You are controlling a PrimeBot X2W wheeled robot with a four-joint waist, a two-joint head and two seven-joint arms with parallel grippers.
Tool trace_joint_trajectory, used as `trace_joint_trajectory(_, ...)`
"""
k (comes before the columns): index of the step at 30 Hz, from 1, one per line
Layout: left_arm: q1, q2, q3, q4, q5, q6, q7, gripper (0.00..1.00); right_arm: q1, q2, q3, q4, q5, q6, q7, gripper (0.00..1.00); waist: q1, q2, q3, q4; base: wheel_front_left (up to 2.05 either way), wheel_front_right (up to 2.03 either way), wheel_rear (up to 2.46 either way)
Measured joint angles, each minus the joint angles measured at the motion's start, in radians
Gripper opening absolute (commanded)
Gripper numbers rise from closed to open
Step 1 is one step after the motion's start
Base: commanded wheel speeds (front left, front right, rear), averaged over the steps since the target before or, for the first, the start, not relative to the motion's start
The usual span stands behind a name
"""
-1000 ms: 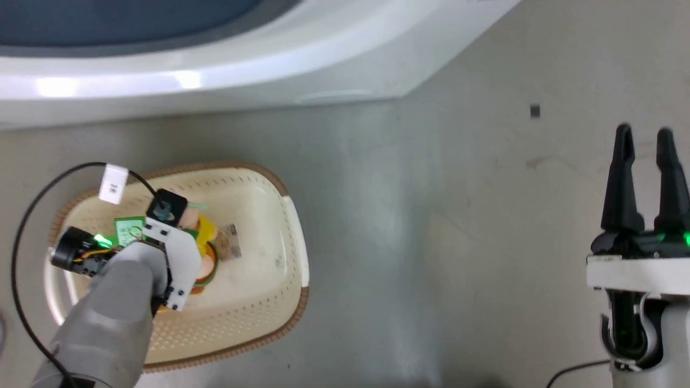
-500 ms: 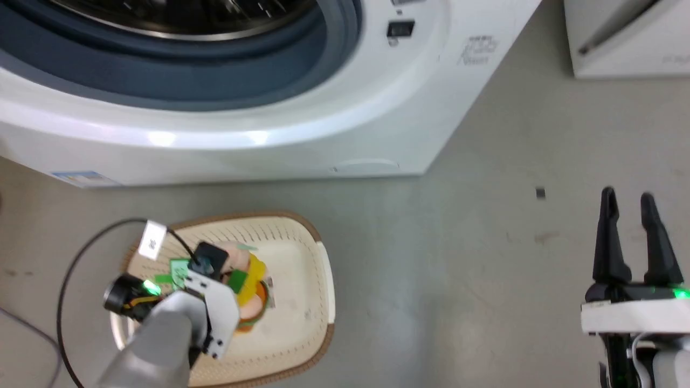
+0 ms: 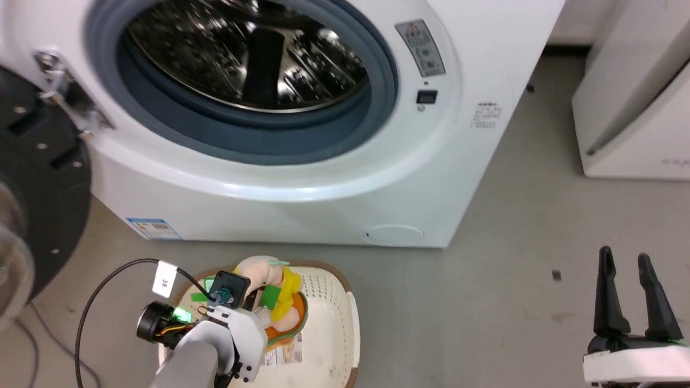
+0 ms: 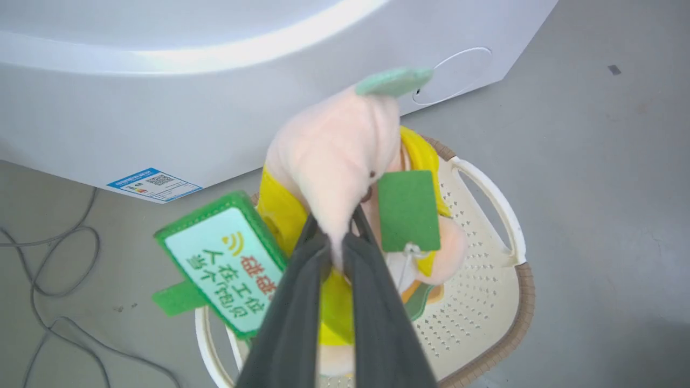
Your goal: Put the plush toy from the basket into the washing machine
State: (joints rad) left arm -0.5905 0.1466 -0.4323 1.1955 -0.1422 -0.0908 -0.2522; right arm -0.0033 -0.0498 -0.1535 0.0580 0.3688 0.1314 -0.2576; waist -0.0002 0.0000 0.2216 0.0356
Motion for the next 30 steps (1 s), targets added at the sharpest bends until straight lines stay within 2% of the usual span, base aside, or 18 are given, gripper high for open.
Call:
trace_joint_trajectory(4, 0.044, 0.005, 0.016, -0.117, -0.014, 0.015, -0.004, 0.00, 0.024, 0.000, 0.000, 0.001, 0.000, 0.000, 0.000, 1.00, 0.0000, -0.0001, -0.052, 0.023, 0.00, 0.00, 0.00)
trace_joint_trajectory(9, 0.102, 0.027, 0.045, -0.307, -0.023, 0.054, -0.004, 0.00, 0.042, 0.000, 0.004, 0.000, 0.000, 0.000, 0.000, 1.00, 0.0000, 0.0000, -0.095, 0.043, 0.00, 0.00, 0.00)
trace_joint_trajectory(17, 0.146, 0.048, 0.119, -0.549, -0.036, 0.113, -0.004, 0.00, 0.041, 0.000, 0.027, -0.008, 0.000, 0.000, 0.000, 1.00, 0.0000, 0.0000, -0.082, 0.029, 0.00, 0.00, 0.00)
trace_joint_trajectory(23, 0.122, 0.053, 0.167, -0.609, -0.035, 0.142, -0.004, 0.00, 0.011, 0.000, 0.035, -0.013, 0.000, 0.000, 0.000, 1.00, 0.0001, 0.0000, -0.031, -0.004, 0.00, 0.00, 0.00)
trace_joint_trajectory(30, -0.005, 0.061, 0.233, -0.644, -0.035, 0.150, -0.004, 0.00, -0.046, 0.000, 0.049, -0.022, 0.003, 0.000, 0.000, 1.00, 0.0001, 0.0000, 0.060, -0.053, 0.00, 0.00, 0.00)
